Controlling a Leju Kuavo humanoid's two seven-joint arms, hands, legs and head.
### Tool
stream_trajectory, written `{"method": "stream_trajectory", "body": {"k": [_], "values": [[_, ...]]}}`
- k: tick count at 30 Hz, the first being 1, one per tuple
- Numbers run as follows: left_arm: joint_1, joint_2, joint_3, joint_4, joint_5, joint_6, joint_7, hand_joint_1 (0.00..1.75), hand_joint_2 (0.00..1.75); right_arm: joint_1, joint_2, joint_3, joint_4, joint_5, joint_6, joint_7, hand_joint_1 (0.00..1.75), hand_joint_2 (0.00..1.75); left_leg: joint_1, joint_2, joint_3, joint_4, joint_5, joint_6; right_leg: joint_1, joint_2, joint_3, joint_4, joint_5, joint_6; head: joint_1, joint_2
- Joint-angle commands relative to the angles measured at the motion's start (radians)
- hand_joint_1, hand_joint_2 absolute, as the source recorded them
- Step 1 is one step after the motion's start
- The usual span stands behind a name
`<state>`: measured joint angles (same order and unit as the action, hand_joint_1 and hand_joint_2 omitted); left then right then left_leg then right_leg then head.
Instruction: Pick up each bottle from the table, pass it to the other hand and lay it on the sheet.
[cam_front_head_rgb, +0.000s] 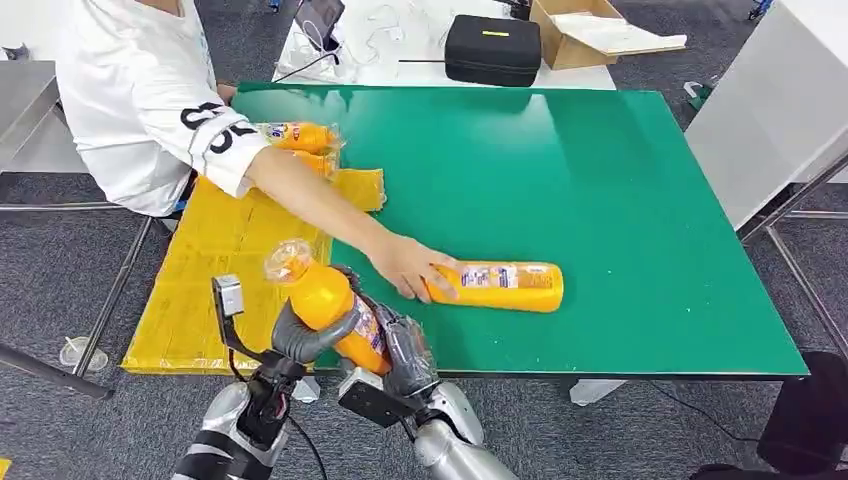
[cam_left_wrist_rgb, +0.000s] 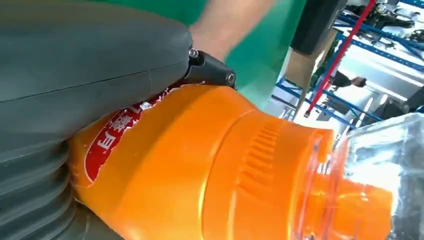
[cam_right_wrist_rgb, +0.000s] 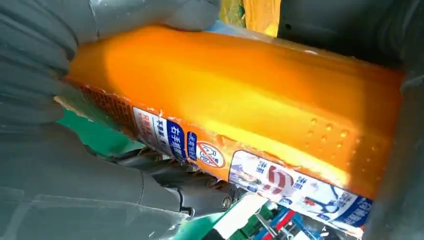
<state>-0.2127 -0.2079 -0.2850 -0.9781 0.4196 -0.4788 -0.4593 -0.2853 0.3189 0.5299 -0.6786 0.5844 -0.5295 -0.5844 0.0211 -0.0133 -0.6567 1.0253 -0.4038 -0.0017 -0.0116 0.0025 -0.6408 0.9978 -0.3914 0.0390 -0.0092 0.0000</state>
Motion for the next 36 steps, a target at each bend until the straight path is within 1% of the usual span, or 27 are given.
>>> {"method": "stream_trajectory", "body": {"k": [1, 2, 3, 4, 7, 8, 9, 10, 11, 12, 14, 16, 17, 18, 19, 21, 23, 25, 26, 27, 28, 29, 30, 31, 32, 33, 36], "values": [[-0.035, -0.013, -0.024, -0.027, -0.007, -0.002, 0.003, 1.75, 1.75, -0.029, -0.016, 0.028, 0.032, 0.008, -0.006, 0.026, 0.52, 1.75, 0.0, -0.001, 0.003, 0.0, -0.001, 0.001, 0.0, -0.002, 0.004, 0.0, -0.002, -0.001, 0.0, 0.0], [-0.036, -0.012, -0.023, -0.032, -0.01, -0.002, 0.0, 1.75, 1.75, -0.036, -0.019, 0.023, 0.027, 0.011, -0.017, 0.035, 0.09, 1.75, 0.0, -0.001, 0.002, 0.0, -0.001, 0.001, 0.0, -0.002, 0.003, 0.0, -0.001, -0.001, 0.0, 0.0], [-0.035, -0.013, -0.02, -0.037, -0.01, 0.001, 0.001, 1.75, 1.75, -0.041, -0.02, 0.011, 0.018, 0.007, -0.021, 0.047, 0.0, 1.75, 0.0, -0.001, 0.001, 0.0, 0.0, 0.001, 0.0, -0.001, 0.001, 0.0, -0.001, -0.001, 0.0, 0.0], [-0.036, -0.012, -0.018, -0.04, -0.01, 0.0, 0.005, 1.75, 1.75, -0.049, -0.025, 0.004, 0.001, 0.007, -0.029, 0.046, 0.0, 1.75, 0.0, 0.0, 0.003, 0.0, -0.001, 0.001, 0.0, -0.001, 0.003, 0.0, -0.001, -0.001, 0.0, 0.0], [-0.04, -0.013, -0.006, -0.043, -0.008, 0.007, 0.01, 1.75, 1.75, -0.058, -0.033, -0.024, -0.053, -0.002, -0.028, 0.057, 0.0, 1.75, 0.0, 0.0, 0.003, 0.0, -0.001, 0.001, 0.0, -0.001, 0.003, 0.0, -0.001, -0.001, 0.001, 0.0], [-0.044, -0.012, -0.002, -0.042, -0.009, 0.012, 0.01, 1.75, 1.75, -0.062, -0.036, -0.03, -0.065, -0.004, -0.025, 0.06, 0.0, 0.0, -0.001, 0.0, 0.002, 0.0, -0.001, 0.001, 0.0, -0.001, 0.002, 0.001, -0.001, -0.001, 0.0, 0.0], [-0.046, -0.014, 0.009, -0.045, -0.011, 0.023, 0.008, 1.75, 1.75, -0.062, -0.04, -0.039, -0.089, -0.003, -0.02, 0.075, 0.0, 0.0, 0.0, 0.0, 0.0, 0.0, 0.0, 0.001, 0.0, -0.001, 0.001, 0.0, 0.0, 0.0, 0.0, 0.0], [-0.05, -0.011, 0.012, -0.048, -0.017, 0.028, 0.004, 1.75, 1.75, -0.062, -0.044, -0.045, -0.109, -0.004, -0.022, 0.075, 0.0, 0.0, -0.001, 0.001, 0.006, 0.001, -0.002, 0.002, 0.0, -0.001, 0.006, 0.001, -0.002, -0.001, 0.001, 0.0], [-0.052, -0.011, 0.022, -0.054, -0.033, 0.049, -0.009, 1.75, 1.75, -0.058, -0.048, -0.055, -0.137, -0.01, -0.022, 0.074, 0.0, 0.0, 0.0, 0.0, 0.001, 0.0, 0.0, 0.001, 0.0, -0.001, 0.002, 0.0, -0.001, -0.001, 0.0, 0.0], [-0.057, -0.012, 0.041, -0.063, -0.04, 0.068, -0.015, 1.75, 1.75, -0.054, -0.057, -0.063, -0.177, -0.014, -0.016, 0.078, 0.0, 0.0, -0.001, 0.0, 0.004, 0.001, -0.001, 0.002, 0.0, -0.001, 0.004, 0.001, -0.002, -0.001, 0.0, 0.0], [-0.063, -0.011, 0.058, -0.074, -0.056, 0.093, -0.024, 1.75, 1.75, -0.045, -0.067, -0.07, -0.225, -0.019, -0.009, 0.085, 0.0, 0.0, 0.0, -0.001, 0.001, 0.001, 0.0, 0.001, 0.0, -0.002, 0.002, 0.001, -0.001, -0.001, 0.0, 0.0], [-0.07, -0.012, 0.078, -0.088, -0.118, 0.161, -0.057, 1.75, 1.75, -0.028, -0.075, -0.079, -0.286, -0.023, -0.006, 0.089, 0.0, 0.0, 0.0, -0.001, 0.002, 0.001, -0.001, 0.001, 0.0, -0.002, 0.003, 0.001, -0.001, -0.001, 0.0, 0.0], [-0.081, -0.013, 0.101, -0.087, -0.148, 0.214, -0.077, 1.75, 1.75, -0.016, -0.083, -0.085, -0.333, -0.035, -0.005, 0.087, 0.0, 0.0, 0.0, -0.001, 0.001, 0.0, 0.0, 0.001, 0.0, -0.002, 0.002, 0.0, -0.001, -0.001, 0.0, 0.0], [-0.094, -0.013, 0.124, -0.086, -0.191, 0.273, -0.106, 1.75, 1.75, -0.003, -0.093, -0.087, -0.386, -0.045, 0.001, 0.086, 0.0, 0.0, 0.0, -0.001, 0.003, 0.0, -0.001, 0.001, 0.0, -0.002, 0.004, 0.0, -0.001, -0.001, 0.0, 0.0], [-0.11, -0.011, 0.153, -0.083, -0.212, 0.31, -0.12, 1.75, 1.75, 0.01, -0.104, -0.088, -0.438, -0.051, 0.004, 0.087, 0.0, 0.0, 0.0, -0.001, 0.002, 0.001, -0.001, 0.001, 0.001, -0.002, 0.003, 0.001, -0.001, -0.001, 0.0, 0.0], [-0.141, -0.001, 0.196, -0.068, -0.306, 0.432, -0.172, 1.75, 1.75, 0.034, -0.125, -0.086, -0.532, -0.053, 0.012, 0.092, 0.0, 0.0, 0.0, -0.002, 0.0, 0.0, 0.0, 0.001, 0.0, -0.003, 0.001, 0.0, 0.0, 0.0, 0.001, 0.0], [-0.148, 0.001, 0.206, -0.061, -0.311, 0.431, -0.172, 1.75, 1.75, 0.04, -0.128, -0.087, -0.549, -0.055, 0.015, 0.099, 0.0, 0.0, 0.0, -0.001, 0.001, 0.0, 0.0, 0.001, 0.0, -0.002, 0.002, 0.0, -0.001, -0.001, 0.0, 0.0], [-0.158, 0.003, 0.215, -0.057, -0.387, 0.512, -0.206, 1.75, 1.75, 0.044, -0.128, -0.088, -0.566, -0.061, -0.004, 0.083, 0.0, 0.0, 0.0, 0.0, 0.007, 0.0, -0.002, 0.002, 0.001, -0.002, 0.007, 0.0, -0.002, -0.002, 0.0, 0.0], [-0.166, 0.007, 0.224, -0.052, -0.427, 0.561, -0.225, 1.75, 1.75, 0.05, -0.126, -0.093, -0.586, -0.081, -0.016, 0.059, 0.0, 0.0, 0.0, -0.001, 0.003, 0.0, 0.0, 0.001, 0.0, -0.002, 0.003, 0.0, -0.001, -0.001, 0.0, 0.0], [-0.186, 0.018, 0.234, -0.036, -0.52, 0.676, -0.239, 1.75, 1.75, 0.063, -0.126, -0.103, -0.633, -0.111, -0.038, 0.031, 0.0, 0.0, 0.0, -0.001, 0.005, 0.0, -0.002, 0.001, 0.001, -0.002, 0.006, 0.0, -0.002, -0.001, 0.0, 0.0], [-0.198, 0.042, 0.233, -0.051, -0.601, 0.762, -0.239, 1.75, 1.75, 0.078, -0.129, -0.112, -0.691, -0.146, -0.056, 0.006, 0.0, 0.0, 0.0, -0.002, 0.003, 0.0, -0.001, 0.001, 0.001, -0.002, 0.004, 0.0, -0.001, -0.001, 0.0, 0.0], [-0.213, 0.056, 0.23, -0.024, -0.654, 0.831, -0.239, 1.75, 1.75, 0.086, -0.132, -0.115, -0.726, -0.162, -0.061, 0.004, 0.0, 0.0, 0.0, -0.001, 0.002, 0.001, -0.001, 0.001, 0.001, -0.002, 0.003, 0.001, -0.001, -0.001, 0.001, 0.0], [-0.224, 0.074, 0.22, -0.019, -0.679, 0.843, -0.239, 1.75, 1.75, 0.093, -0.136, -0.118, -0.755, -0.179, -0.06, 0.002, 0.0, 0.0, 0.0, 0.0, 0.001, 0.0, 0.0, 0.001, 0.0, -0.001, 0.001, 0.001, 0.0, -0.001, 0.0, 0.0], [-0.242, 0.095, 0.199, 0.015, -0.745, 0.926, -0.239, 1.75, 1.75, 0.093, -0.141, -0.12, -0.773, -0.192, -0.06, -0.003, 0.0, 0.0, 0.0, 0.0, 0.003, 0.001, -0.001, 0.001, 0.0, -0.001, 0.003, 0.001, -0.001, -0.001, 0.0, 0.0], [-0.262, 0.108, 0.187, 0.051, -0.786, 0.951, -0.239, 1.75, 1.75, 0.092, -0.142, -0.123, -0.781, -0.215, -0.055, -0.012, 0.0, 0.0, 0.0, 0.0, 0.001, 0.0, 0.0, 0.001, 0.0, -0.001, 0.001, 0.0, 0.0, -0.001, 0.001, 0.0], [-0.278, 0.126, 0.155, 0.078, -0.849, 1.013, -0.239, 1.75, 1.75, 0.088, -0.143, -0.126, -0.78, -0.239, -0.044, -0.02, 0.0, 0.0, 0.0, -0.001, 0.005, 0.0, -0.001, 0.001, 0.0, -0.002, 0.005, 0.001, -0.002, -0.002, 0.0, 0.0], [-0.286, 0.128, 0.157, 0.094, -0.854, 1.014, -0.239, 1.75, 1.75, 0.085, -0.143, -0.126, -0.777, -0.24, -0.043, -0.02, 0.0, 0.0, 0.0, -0.002, 0.003, -0.001, 0.0, 0.001, 0.0, -0.003, 0.003, 0.0, -0.001, -0.001, 0.0, 0.0]]}}
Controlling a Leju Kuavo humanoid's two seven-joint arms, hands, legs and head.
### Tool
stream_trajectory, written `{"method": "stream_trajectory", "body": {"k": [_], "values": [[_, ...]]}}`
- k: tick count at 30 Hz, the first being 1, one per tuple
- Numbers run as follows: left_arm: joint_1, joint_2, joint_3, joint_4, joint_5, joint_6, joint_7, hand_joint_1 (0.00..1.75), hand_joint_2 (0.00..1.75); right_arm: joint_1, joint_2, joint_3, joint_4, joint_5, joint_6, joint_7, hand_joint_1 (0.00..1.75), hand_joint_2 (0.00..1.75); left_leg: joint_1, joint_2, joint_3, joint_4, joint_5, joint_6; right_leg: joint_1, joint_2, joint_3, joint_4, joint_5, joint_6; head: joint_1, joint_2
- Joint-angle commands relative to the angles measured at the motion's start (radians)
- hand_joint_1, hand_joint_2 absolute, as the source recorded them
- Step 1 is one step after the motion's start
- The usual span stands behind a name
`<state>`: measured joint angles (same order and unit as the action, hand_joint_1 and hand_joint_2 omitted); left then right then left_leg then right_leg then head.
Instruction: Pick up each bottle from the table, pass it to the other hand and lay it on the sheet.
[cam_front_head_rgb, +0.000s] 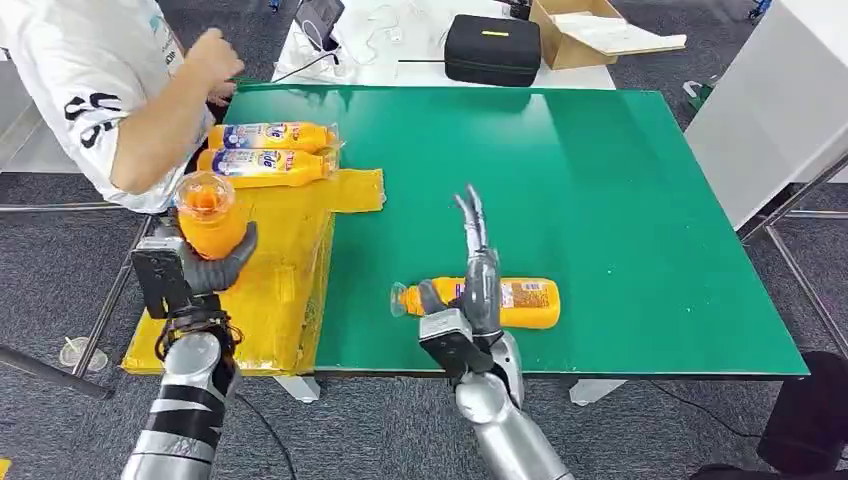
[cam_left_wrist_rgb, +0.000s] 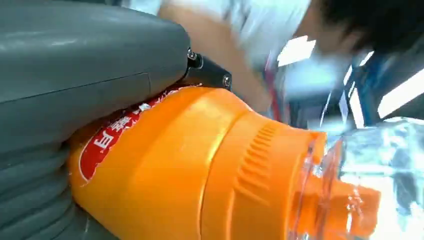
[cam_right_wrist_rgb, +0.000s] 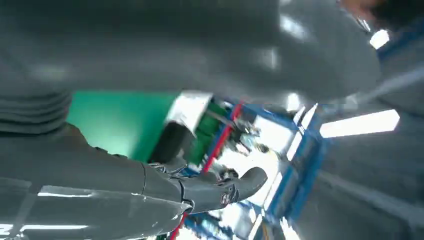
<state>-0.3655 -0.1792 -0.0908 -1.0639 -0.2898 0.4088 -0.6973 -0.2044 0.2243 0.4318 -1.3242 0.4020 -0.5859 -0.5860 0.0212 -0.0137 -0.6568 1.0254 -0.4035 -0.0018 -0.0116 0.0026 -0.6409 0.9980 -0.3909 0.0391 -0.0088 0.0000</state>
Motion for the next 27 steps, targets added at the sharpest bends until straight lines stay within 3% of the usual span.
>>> {"method": "stream_trajectory", "body": {"k": [1, 4, 5, 9, 12, 16, 20, 23, 26, 27], "values": [[-0.133, 0.099, -0.038, 0.18, -0.145, 0.127, -0.001, 1.75, 1.75, 0.004, -0.049, -0.028, -0.131, -0.057, 0.013, -0.019, 0.0, 0.0, 0.0, -0.001, 0.005, -0.001, -0.001, 0.001, 0.0, -0.002, 0.005, 0.0, -0.002, -0.001, 0.0, 0.0], [-0.149, 0.102, -0.05, 0.228, -0.179, 0.13, -0.001, 1.75, 1.75, -0.002, -0.046, -0.027, -0.112, -0.064, 0.01, -0.032, 0.0, 0.0, -0.001, 0.002, 0.009, -0.001, -0.002, 0.002, 0.0, 0.0, 0.009, -0.001, -0.002, -0.002, 0.0, 0.0], [-0.175, 0.111, -0.062, 0.288, -0.272, 0.203, -0.001, 1.75, 1.75, -0.008, -0.047, -0.024, -0.104, -0.083, 0.018, -0.039, 0.0, 0.0, 0.0, 0.001, 0.004, -0.001, -0.001, 0.001, 0.0, 0.0, 0.004, 0.0, -0.001, -0.001, 0.0, 0.0], [-0.274, 0.158, -0.115, 0.57, -0.483, 0.211, 0.021, 1.75, 1.75, -0.035, -0.051, -0.014, -0.045, -0.098, 0.042, -0.041, 0.0, 0.0, 0.0, 0.0, 0.005, -0.001, 0.0, 0.0, 0.0, -0.002, 0.005, -0.001, -0.001, -0.001, 0.0, 0.0], [-0.306, 0.19, -0.18, 0.686, -0.59, 0.066, 0.065, 1.75, 1.75, -0.041, -0.051, -0.01, -0.026, -0.116, 0.077, -0.049, 0.0, 0.0, 0.0, 0.0, 0.006, -0.002, 0.0, 0.0, 0.0, 0.0, 0.006, -0.001, 0.0, -0.002, 0.0, 0.0], [-0.298, 0.199, -0.184, 0.692, -0.599, 0.062, 0.054, 1.75, 1.75, -0.045, -0.047, -0.009, -0.021, -0.116, 0.08, -0.05, 0.0, 0.0, 0.0, 0.004, 0.008, -0.001, -0.001, 0.0, 0.0, 0.003, 0.006, -0.001, -0.001, -0.002, 0.0, 0.0], [-0.323, 0.232, -0.278, 0.731, -0.718, -0.064, 0.098, 1.75, 1.75, -0.058, -0.052, -0.002, 0.0, -0.124, 0.132, -0.044, 0.0, 0.0, 0.0, 0.006, 0.005, 0.0, -0.001, 0.0, 0.001, 0.004, 0.004, 0.0, -0.001, -0.001, 0.0, 0.0], [-0.336, 0.235, -0.276, 0.75, -0.729, -0.149, 0.087, 1.75, 1.75, -0.065, -0.048, -0.001, 0.018, -0.127, 0.148, -0.045, 0.0, 0.0, 0.0, 0.006, 0.004, 0.0, -0.001, 0.0, 0.001, 0.004, 0.003, 0.0, 0.0, -0.001, 0.0, 0.0], [-0.336, 0.235, -0.276, 0.75, -0.729, -0.149, 0.087, 1.75, 1.75, -0.065, -0.048, -0.001, 0.018, -0.127, 0.148, -0.045, 0.0, 0.0, 0.0, 0.006, 0.008, 0.0, -0.002, 0.001, 0.001, 0.004, 0.007, 0.0, -0.002, -0.002, 0.0, 0.0], [-0.336, 0.235, -0.276, 0.75, -0.729, -0.149, 0.087, 1.75, 1.75, -0.065, -0.048, -0.001, 0.018, -0.127, 0.148, -0.045, 0.0, 0.0, 0.0, 0.005, 0.003, 0.0, 0.0, 0.0, 0.001, 0.004, 0.002, 0.0, 0.0, -0.001, 0.0, 0.0]]}}
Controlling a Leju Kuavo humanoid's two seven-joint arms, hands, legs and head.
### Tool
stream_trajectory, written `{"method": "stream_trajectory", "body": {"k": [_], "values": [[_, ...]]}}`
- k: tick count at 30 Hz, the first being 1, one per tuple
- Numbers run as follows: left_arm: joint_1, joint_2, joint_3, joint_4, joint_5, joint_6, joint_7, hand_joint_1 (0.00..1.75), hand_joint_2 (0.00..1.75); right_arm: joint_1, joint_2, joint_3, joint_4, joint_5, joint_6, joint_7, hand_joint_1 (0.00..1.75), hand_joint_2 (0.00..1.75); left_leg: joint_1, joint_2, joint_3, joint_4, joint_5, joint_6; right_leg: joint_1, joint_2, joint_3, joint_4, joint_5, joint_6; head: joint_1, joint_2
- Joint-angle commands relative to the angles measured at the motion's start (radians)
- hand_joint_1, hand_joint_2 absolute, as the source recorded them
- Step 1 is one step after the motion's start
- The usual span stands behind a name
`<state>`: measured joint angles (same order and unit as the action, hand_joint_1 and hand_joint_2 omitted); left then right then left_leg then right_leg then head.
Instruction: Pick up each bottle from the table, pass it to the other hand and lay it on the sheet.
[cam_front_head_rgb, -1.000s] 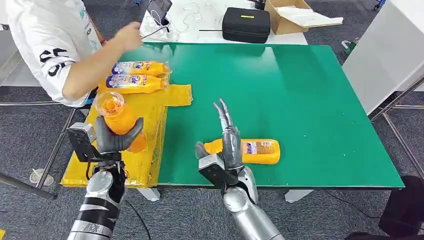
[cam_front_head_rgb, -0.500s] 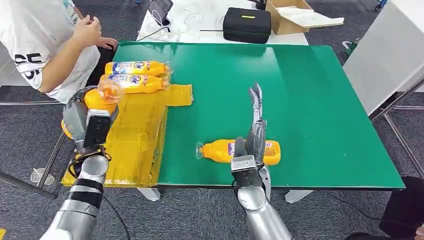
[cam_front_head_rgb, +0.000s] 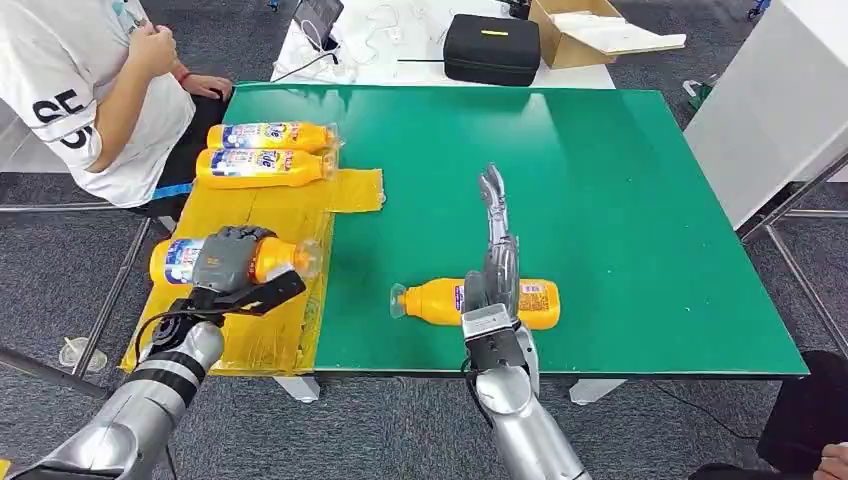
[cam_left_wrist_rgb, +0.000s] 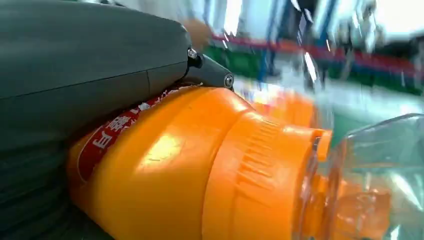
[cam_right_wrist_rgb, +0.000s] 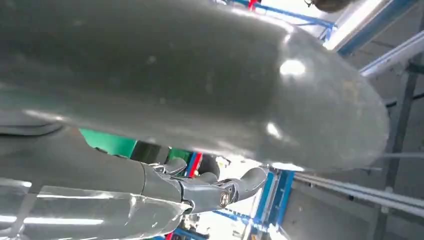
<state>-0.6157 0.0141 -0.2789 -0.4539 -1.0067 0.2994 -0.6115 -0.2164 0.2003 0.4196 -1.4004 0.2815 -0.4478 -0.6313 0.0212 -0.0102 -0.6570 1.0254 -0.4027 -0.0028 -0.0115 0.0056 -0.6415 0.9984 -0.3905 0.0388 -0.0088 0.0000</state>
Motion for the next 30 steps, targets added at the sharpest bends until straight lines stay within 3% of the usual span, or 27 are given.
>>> {"method": "stream_trajectory", "body": {"k": [1, 3, 4, 12, 13, 14, 16, 17, 18, 25, 30], "values": [[-0.085, 0.042, -0.088, 0.14, -0.012, -0.04, 0.001, 1.75, 1.75, -0.053, -0.024, 0.011, 0.094, -0.007, 0.01, 0.001, 0.0, 0.0, 0.0, 0.002, 0.005, 0.0, -0.002, 0.001, 0.001, 0.001, 0.005, 0.0, -0.001, -0.001, 0.0, 0.0], [-0.092, 0.044, -0.097, 0.141, -0.018, -0.08, 0.012, 1.75, 1.75, -0.054, -0.022, 0.011, 0.106, -0.008, 0.019, 0.002, 0.0, 0.0, 0.0, 0.001, 0.003, 0.0, -0.001, 0.001, 0.0, 0.0, 0.002, 0.0, 0.0, -0.001, 0.0, 0.0], [-0.095, 0.044, -0.095, 0.142, -0.016, -0.097, 0.012, 1.75, 1.75, -0.056, -0.021, 0.012, 0.111, -0.008, 0.022, 0.002, 0.0, 1.75, 0.0, 0.001, 0.005, 0.0, -0.002, 0.001, 0.001, 0.0, 0.005, 0.0, -0.001, -0.001, 0.0, 0.0], [-0.105, 0.053, -0.14, 0.152, -0.048, -0.204, 0.008, 1.75, 1.75, -0.065, -0.009, 0.015, 0.157, -0.013, 0.05, 0.002, 0.0, 1.75, 0.0, 0.002, 0.007, 0.0, -0.003, 0.001, 0.001, 0.001, 0.007, 0.0, -0.002, -0.002, 0.0, 0.0], [-0.102, 0.052, -0.136, 0.153, -0.038, -0.227, 0.004, 1.55, 1.75, -0.065, -0.007, 0.013, 0.162, -0.013, 0.053, 0.002, 0.0, 1.75, 0.0, 0.001, 0.002, 0.0, -0.001, 0.001, 0.0, 0.0, 0.002, 0.0, 0.0, -0.001, 0.0, 0.0], [-0.102, 0.051, -0.133, 0.154, -0.031, -0.244, 0.002, 0.86, 1.75, -0.066, -0.006, 0.013, 0.165, -0.014, 0.054, 0.002, 0.0, 1.75, 0.0, 0.002, 0.005, 0.0, -0.002, 0.001, 0.001, 0.001, 0.005, 0.0, -0.001, -0.001, 0.0, 0.0], [-0.098, 0.05, -0.127, 0.152, -0.017, -0.271, -0.003, 0.86, 1.75, -0.068, -0.005, 0.012, 0.171, -0.014, 0.057, 0.002, 0.0, 1.75, 0.0, 0.002, 0.006, 0.0, -0.002, 0.001, 0.001, 0.001, 0.006, 0.0, -0.001, -0.001, 0.0, 0.0], [-0.097, 0.05, -0.128, 0.153, -0.013, -0.284, -0.005, 0.14, 1.75, -0.069, -0.004, 0.011, 0.175, -0.015, 0.059, 0.002, 0.0, 1.75, 0.0, 0.002, 0.005, 0.0, -0.002, 0.001, 0.0, 0.001, 0.005, -0.001, -0.001, -0.001, 0.0, 0.0], [-0.097, 0.052, -0.128, 0.153, -0.004, -0.308, -0.013, 0.05, 1.75, -0.069, -0.004, 0.01, 0.176, -0.016, 0.064, 0.002, 0.0, 1.75, 0.0, 0.001, 0.003, 0.0, -0.001, 0.001, 0.0, 0.001, 0.003, 0.0, 0.0, -0.001, 0.0, 0.0], [-0.09, 0.061, -0.107, 0.152, 0.076, -0.486, -0.05, 0.0, 1.75, -0.081, 0.003, 0.004, 0.213, -0.019, 0.082, -0.002, 0.0, 1.75, 0.0, 0.003, 0.006, -0.001, -0.002, 0.001, 0.0, 0.002, 0.006, -0.001, -0.001, -0.001, 0.0, 0.0], [-0.091, 0.062, -0.109, 0.152, 0.078, -0.491, -0.051, 0.0, 1.75, -0.081, 0.004, 0.003, 0.215, -0.019, 0.081, -0.003, 0.0, 1.75, 0.0, 0.002, 0.005, -0.001, -0.001, 0.001, 0.0, 0.001, 0.006, -0.001, 0.0, -0.001, 0.0, 0.0]]}}
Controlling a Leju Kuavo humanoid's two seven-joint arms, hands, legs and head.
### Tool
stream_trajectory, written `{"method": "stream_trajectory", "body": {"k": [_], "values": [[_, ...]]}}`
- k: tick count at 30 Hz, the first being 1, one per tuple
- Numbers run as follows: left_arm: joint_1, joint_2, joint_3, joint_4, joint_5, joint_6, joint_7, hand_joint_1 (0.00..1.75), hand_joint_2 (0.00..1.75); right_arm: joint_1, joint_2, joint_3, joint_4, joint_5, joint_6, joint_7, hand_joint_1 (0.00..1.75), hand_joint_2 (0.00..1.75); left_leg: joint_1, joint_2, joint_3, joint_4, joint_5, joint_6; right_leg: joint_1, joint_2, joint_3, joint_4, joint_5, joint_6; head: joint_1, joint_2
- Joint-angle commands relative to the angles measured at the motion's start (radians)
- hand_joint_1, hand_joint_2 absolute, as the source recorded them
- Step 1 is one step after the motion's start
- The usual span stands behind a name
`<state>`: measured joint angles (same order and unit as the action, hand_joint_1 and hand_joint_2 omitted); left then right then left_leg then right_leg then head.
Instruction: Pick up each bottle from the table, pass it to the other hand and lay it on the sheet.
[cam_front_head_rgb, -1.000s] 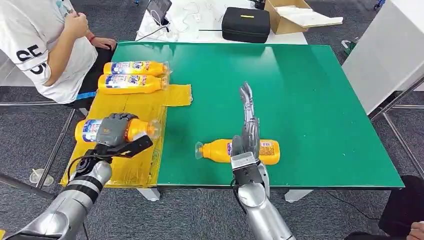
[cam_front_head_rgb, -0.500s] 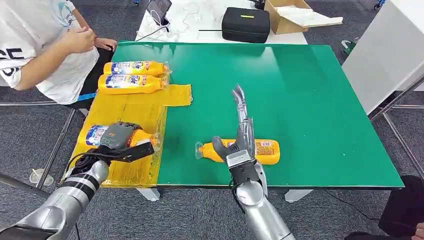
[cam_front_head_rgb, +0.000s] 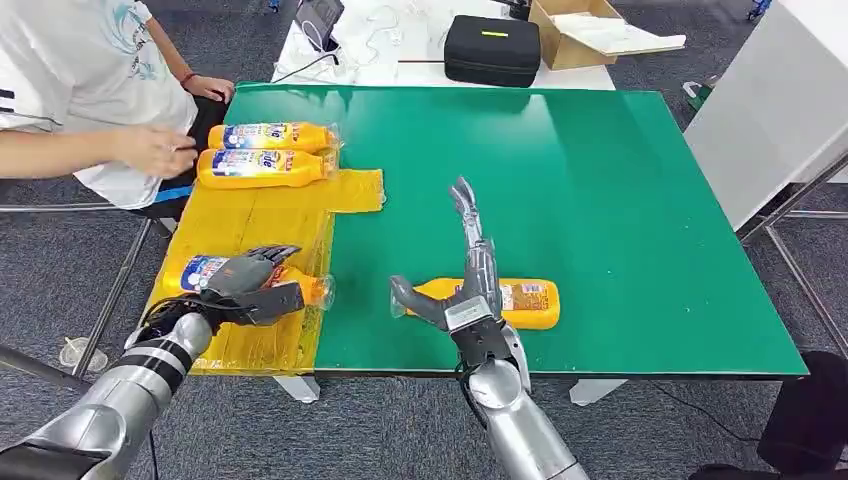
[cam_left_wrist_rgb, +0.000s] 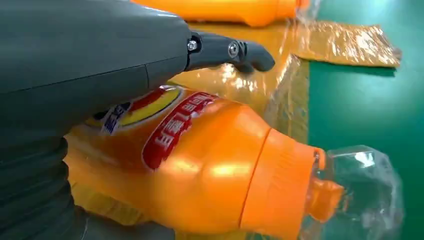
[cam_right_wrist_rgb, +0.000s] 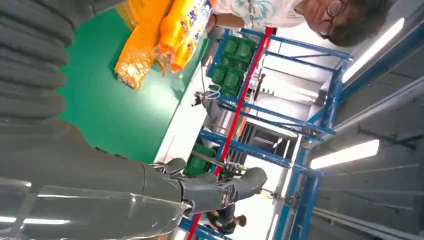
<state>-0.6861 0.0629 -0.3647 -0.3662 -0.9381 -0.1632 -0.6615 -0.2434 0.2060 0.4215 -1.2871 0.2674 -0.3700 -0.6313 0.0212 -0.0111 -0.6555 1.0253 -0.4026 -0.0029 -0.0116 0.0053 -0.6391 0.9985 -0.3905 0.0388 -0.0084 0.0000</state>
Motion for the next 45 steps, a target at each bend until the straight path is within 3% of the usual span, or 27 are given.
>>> {"method": "stream_trajectory", "body": {"k": [1, 15, 16, 19, 22, 23, 24, 27, 28, 29, 30, 31, 37, 40, 45], "values": [[-0.02, 0.013, -0.023, 0.064, 0.009, -0.029, -0.001, 0.0, 1.75, -0.054, -0.002, 0.001, 0.101, -0.005, 0.003, -0.003, 0.0, 1.75, 0.0, 0.003, 0.006, -0.001, -0.002, 0.001, 0.0, 0.002, 0.005, -0.001, -0.001, -0.001, 0.0, 0.0], [-0.027, 0.017, -0.04, 0.045, 0.063, -0.126, -0.037, 0.0, 1.75, -0.053, -0.002, -0.012, 0.111, -0.009, 0.005, -0.009, 0.0, 1.75, 0.0, 0.002, 0.004, 0.0, 0.0, 0.0, 0.0, 0.001, 0.004, -0.001, 0.0, -0.001, 0.0, 0.0], [-0.02, 0.018, -0.053, 0.029, 0.082, -0.133, -0.037, 0.0, 0.0, -0.053, -0.002, -0.013, 0.113, -0.007, 0.005, -0.01, 0.0, 1.75, 0.0, 0.002, 0.004, -0.001, 0.0, 0.0, 0.0, 0.001, 0.004, -0.001, 0.0, -0.001, 0.0, 0.0], [0.039, 0.019, -0.034, -0.07, 0.286, -0.19, -0.037, 0.0, 0.0, -0.065, -0.012, -0.006, 0.14, 0.028, -0.003, 0.019, 0.0, 1.75, -0.001, 0.003, 0.007, -0.001, -0.001, 0.001, 0.0, 0.002, 0.006, -0.001, -0.001, -0.001, 0.0, 0.0], [0.134, -0.017, 0.078, -0.185, 0.551, -0.12, -0.037, 0.0, 0.0, -0.126, -0.072, 0.035, 0.24, 0.187, -0.006, 0.189, 0.0, 1.75, -0.001, 0.003, 0.006, -0.002, 0.0, 0.001, -0.001, 0.002, 0.005, -0.001, 0.0, 0.0, 0.0, 0.0], [0.158, -0.057, 0.17, -0.2, 0.651, -0.065, -0.037, 0.0, 0.0, -0.161, -0.101, 0.058, 0.291, 0.275, 0.02, 0.282, 0.0, 1.75, -0.001, 0.004, 0.009, -0.003, -0.001, 0.002, -0.001, 0.003, 0.008, -0.003, 0.0, -0.001, 0.0, 0.0], [0.166, -0.092, 0.253, -0.211, 0.726, -0.031, -0.037, 0.0, 0.0, -0.173, -0.112, 0.053, 0.312, 0.299, 0.033, 0.311, 0.0, 1.75, -0.001, 0.003, 0.007, -0.002, -0.001, 0.001, -0.001, 0.002, 0.006, -0.002, 0.0, 0.0, 0.0, 0.0], [0.166, -0.092, 0.253, -0.211, 0.726, -0.031, -0.037, 0.0, 0.0, -0.173, -0.112, 0.053, 0.312, 0.299, 0.033, 0.311, 0.0, 1.75, -0.001, 0.003, 0.008, -0.002, -0.001, 0.001, -0.001, 0.002, 0.007, -0.002, 0.0, 0.0, 0.0, 0.0], [0.171, -0.103, 0.278, -0.223, 0.745, -0.013, -0.037, 0.0, 1.75, -0.177, -0.116, 0.052, 0.32, 0.305, 0.042, 0.322, 0.0, 1.75, -0.001, 0.004, 0.008, -0.002, -0.001, 0.002, -0.001, 0.002, 0.008, -0.003, 0.0, 0.0, 0.0, 0.0], [0.183, -0.125, 0.326, -0.249, 0.78, 0.011, -0.037, 0.0, 1.75, -0.185, -0.129, 0.056, 0.334, 0.332, 0.071, 0.366, 0.0, 1.75, -0.001, 0.004, 0.009, -0.003, -0.001, 0.002, -0.001, 0.002, 0.008, -0.003, 0.0, 0.0, 0.0, 0.0], [0.257, -0.209, 0.549, -0.449, 0.942, 0.033, 0.006, 0.0, 1.75, -0.206, -0.215, 0.045, 0.4, 0.458, 0.225, 0.526, 0.0, 1.75, -0.001, 0.0, 0.005, -0.001, 0.0, 0.002, 0.0, -0.002, 0.006, -0.002, 0.0, 0.0, 0.0, 0.0], [0.257, -0.214, 0.569, -0.448, 0.975, 0.007, 0.017, 0.0, 1.75, -0.212, -0.231, 0.053, 0.409, 0.472, 0.239, 0.531, 0.0, 1.75, -0.001, -0.001, 0.003, 0.0, 0.0, 0.001, -0.001, -0.002, 0.004, -0.002, 0.0, 0.0, 0.0, 0.0], [0.234, -0.211, 0.588, -0.393, 1.002, -0.034, 0.028, 0.0, 1.75, -0.205, -0.259, 0.055, 0.459, 0.491, 0.279, 0.564, 0.0, 1.75, -0.002, 0.0, 0.012, -0.002, -0.003, 0.003, -0.001, -0.002, 0.012, -0.002, -0.003, -0.002, 0.0, 0.0], [0.215, -0.209, 0.589, -0.363, 0.99, -0.013, 0.013, 0.0, 1.75, -0.21, -0.275, 0.068, 0.48, 0.499, 0.299, 0.575, 0.0, 1.75, 0.0, -0.001, 0.004, 0.0, -0.001, 0.001, 0.0, -0.002, 0.005, -0.001, -0.001, -0.001, 0.0, 0.0], [0.212, -0.21, 0.601, -0.363, 0.973, 0.048, -0.015, 0.0, 1.75, -0.193, -0.308, 0.071, 0.46, 0.497, 0.321, 0.578, 0.0, 1.75, -0.001, 0.0, 0.005, 0.0, -0.001, 0.002, 0.0, -0.001, 0.005, -0.001, -0.001, 0.0, -0.001, 0.0]]}}
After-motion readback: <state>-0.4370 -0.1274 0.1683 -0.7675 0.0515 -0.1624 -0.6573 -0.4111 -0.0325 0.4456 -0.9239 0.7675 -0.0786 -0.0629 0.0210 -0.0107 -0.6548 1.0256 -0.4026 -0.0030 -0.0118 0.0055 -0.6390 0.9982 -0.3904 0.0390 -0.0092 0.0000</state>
